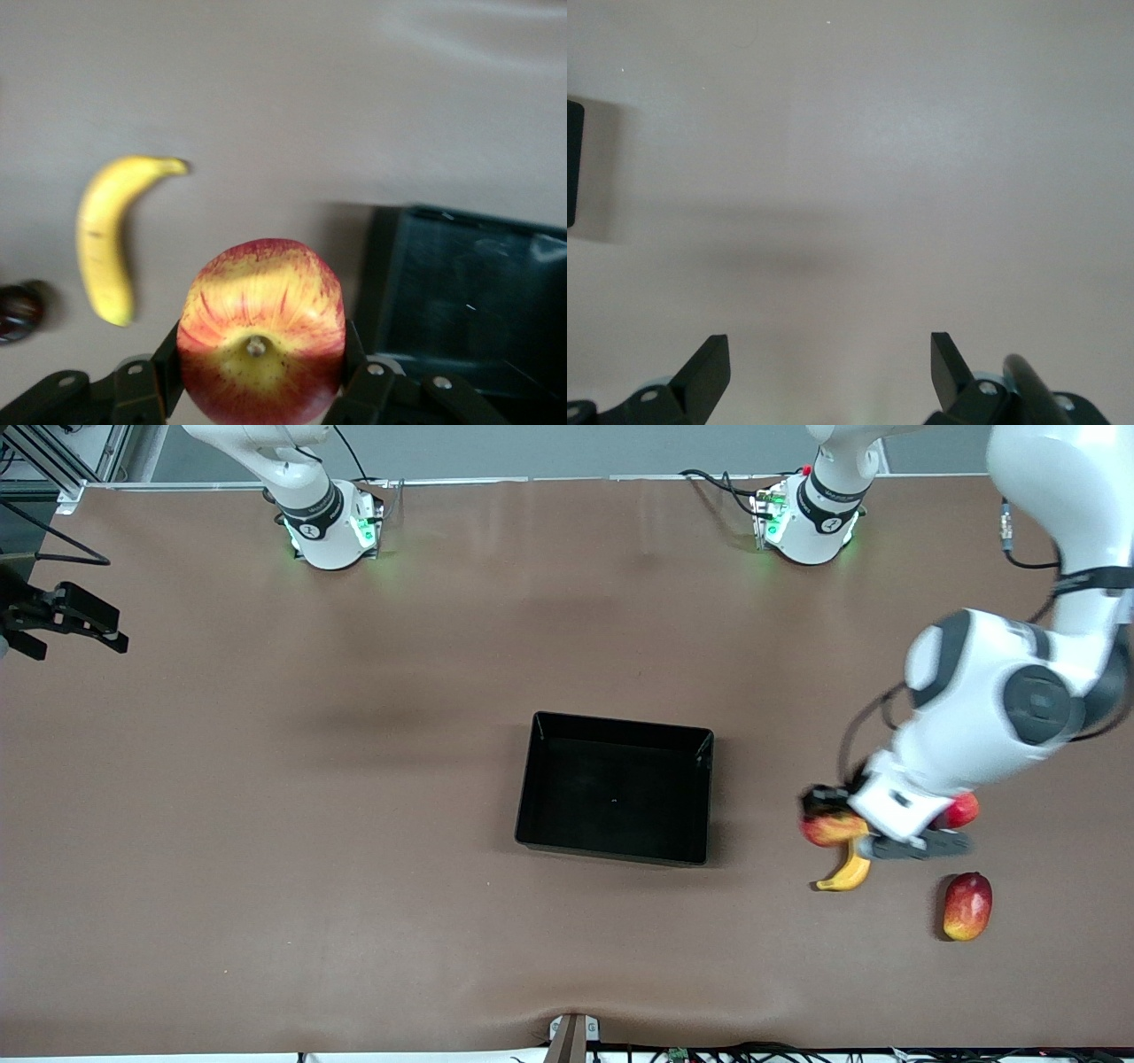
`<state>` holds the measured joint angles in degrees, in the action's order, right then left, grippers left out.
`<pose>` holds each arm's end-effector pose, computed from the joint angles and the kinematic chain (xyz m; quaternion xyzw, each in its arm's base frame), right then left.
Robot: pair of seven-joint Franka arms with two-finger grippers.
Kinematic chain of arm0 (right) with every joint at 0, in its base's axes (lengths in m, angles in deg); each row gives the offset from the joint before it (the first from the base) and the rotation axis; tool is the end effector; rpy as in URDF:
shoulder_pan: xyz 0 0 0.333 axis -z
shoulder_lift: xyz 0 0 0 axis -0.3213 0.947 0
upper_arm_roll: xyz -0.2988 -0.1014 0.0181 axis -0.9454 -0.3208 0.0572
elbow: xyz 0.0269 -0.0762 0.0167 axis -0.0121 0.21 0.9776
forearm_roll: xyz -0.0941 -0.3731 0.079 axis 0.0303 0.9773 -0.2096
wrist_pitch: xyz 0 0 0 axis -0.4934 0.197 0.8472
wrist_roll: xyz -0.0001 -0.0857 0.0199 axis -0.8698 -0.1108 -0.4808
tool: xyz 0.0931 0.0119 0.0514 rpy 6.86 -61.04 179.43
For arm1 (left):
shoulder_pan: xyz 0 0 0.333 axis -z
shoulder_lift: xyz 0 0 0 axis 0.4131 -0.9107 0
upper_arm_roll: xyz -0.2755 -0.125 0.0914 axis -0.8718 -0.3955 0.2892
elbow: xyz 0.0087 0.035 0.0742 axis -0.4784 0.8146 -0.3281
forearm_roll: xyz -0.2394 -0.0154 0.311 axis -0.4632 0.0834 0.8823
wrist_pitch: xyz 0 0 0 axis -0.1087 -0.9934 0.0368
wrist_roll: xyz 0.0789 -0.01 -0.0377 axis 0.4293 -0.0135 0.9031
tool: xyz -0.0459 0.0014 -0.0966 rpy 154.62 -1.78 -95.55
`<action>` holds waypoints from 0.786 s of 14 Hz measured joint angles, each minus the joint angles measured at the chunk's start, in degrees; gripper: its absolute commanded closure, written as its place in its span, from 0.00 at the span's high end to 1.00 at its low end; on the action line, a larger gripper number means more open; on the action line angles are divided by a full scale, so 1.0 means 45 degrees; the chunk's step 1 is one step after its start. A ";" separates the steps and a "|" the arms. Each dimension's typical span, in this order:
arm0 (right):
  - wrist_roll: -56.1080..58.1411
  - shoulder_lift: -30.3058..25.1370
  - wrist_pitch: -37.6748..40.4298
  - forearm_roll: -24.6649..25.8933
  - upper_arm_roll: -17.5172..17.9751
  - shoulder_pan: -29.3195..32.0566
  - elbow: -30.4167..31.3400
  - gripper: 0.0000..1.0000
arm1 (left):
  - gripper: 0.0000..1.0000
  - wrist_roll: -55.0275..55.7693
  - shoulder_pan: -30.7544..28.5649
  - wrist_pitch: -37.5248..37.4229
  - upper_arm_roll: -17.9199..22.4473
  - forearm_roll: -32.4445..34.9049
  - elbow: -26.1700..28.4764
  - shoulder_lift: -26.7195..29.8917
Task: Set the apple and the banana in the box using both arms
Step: 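Lift the red apple with the left gripper and carry it over the box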
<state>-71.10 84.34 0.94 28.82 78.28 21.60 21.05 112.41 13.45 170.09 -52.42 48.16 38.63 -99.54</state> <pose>0.5359 -0.0268 0.6403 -0.9991 -0.0425 0.0070 0.0012 0.6537 -0.1900 0.4172 0.9977 0.0132 0.0181 0.0635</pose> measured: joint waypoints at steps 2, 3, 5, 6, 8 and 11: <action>-0.0001 0.0000 -0.0014 0.0009 0.0009 0.0001 -0.0015 1.00 | 0.00 0.0839 0.0939 0.0257 -0.0094 0.0001 0.0310 -0.0032; -0.0004 0.0000 -0.0013 0.0012 0.0004 0.0007 -0.0015 1.00 | 0.00 0.1391 0.1413 0.0522 -0.0092 0.0042 0.0442 -0.0111; -0.0005 0.0000 -0.0002 0.0013 -0.0003 0.0034 -0.0015 1.00 | 0.00 0.2638 0.2312 0.0970 -0.0087 0.0936 0.0610 -0.0524; -0.0005 0.0000 0.0020 0.0013 -0.0008 0.0047 -0.0016 1.00 | 0.00 0.3422 0.2732 0.1070 -0.0082 0.1594 0.0653 -0.0861; -0.0005 0.0000 0.0047 0.0013 -0.0007 0.0050 -0.0014 1.00 | 0.00 0.4645 0.3388 0.1264 -0.0073 0.2530 0.0709 -0.1757; -0.0005 0.0000 0.0061 0.0013 -0.0007 0.0052 -0.0011 1.00 | 0.00 0.4948 0.3620 0.1579 -0.0036 0.2978 0.0710 -0.3038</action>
<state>-71.12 84.34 1.22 28.88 78.24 21.83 21.00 134.68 29.74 177.19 -52.58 61.56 41.83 -113.21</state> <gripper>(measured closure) 0.000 0.317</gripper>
